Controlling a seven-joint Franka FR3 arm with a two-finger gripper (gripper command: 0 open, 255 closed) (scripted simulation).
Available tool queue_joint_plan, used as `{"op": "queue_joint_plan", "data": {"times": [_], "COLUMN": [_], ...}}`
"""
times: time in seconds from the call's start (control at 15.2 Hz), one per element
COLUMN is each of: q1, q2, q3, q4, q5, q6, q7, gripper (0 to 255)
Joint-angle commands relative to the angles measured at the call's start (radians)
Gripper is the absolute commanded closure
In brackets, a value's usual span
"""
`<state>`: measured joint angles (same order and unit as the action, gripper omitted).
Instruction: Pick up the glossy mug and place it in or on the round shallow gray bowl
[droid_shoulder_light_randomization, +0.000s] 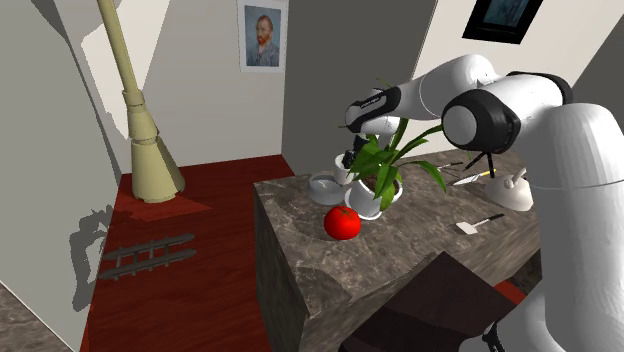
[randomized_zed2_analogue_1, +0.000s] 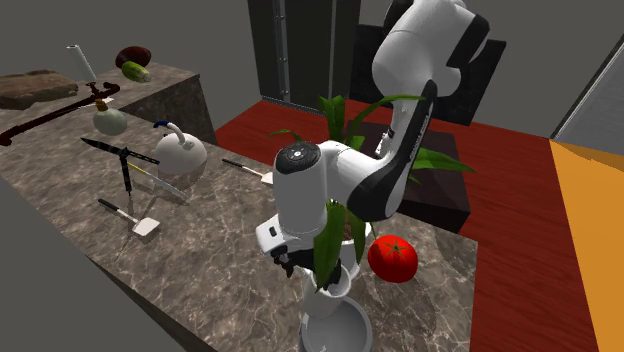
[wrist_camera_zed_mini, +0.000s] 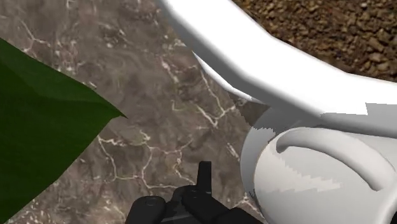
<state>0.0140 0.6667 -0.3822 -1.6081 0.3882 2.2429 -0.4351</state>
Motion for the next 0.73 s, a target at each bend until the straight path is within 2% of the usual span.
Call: {"op": "queue_joint_plan", "data": {"times": [0.0, 0.33, 0.66], "q1": [0.0, 0.007, 0.007], "q2": [0.002, -0.072, -0.072], "q3": [0.0, -0.027, -0.027], "q4": [-0.003, 0.015, 0.015], "q5": [-0.001, -0.036, -0.036], "q6": [-0.005, -0.094, -0.094], "q7": [0.001, 0.016, 0.016], "gripper": [0, 0, 0]}}
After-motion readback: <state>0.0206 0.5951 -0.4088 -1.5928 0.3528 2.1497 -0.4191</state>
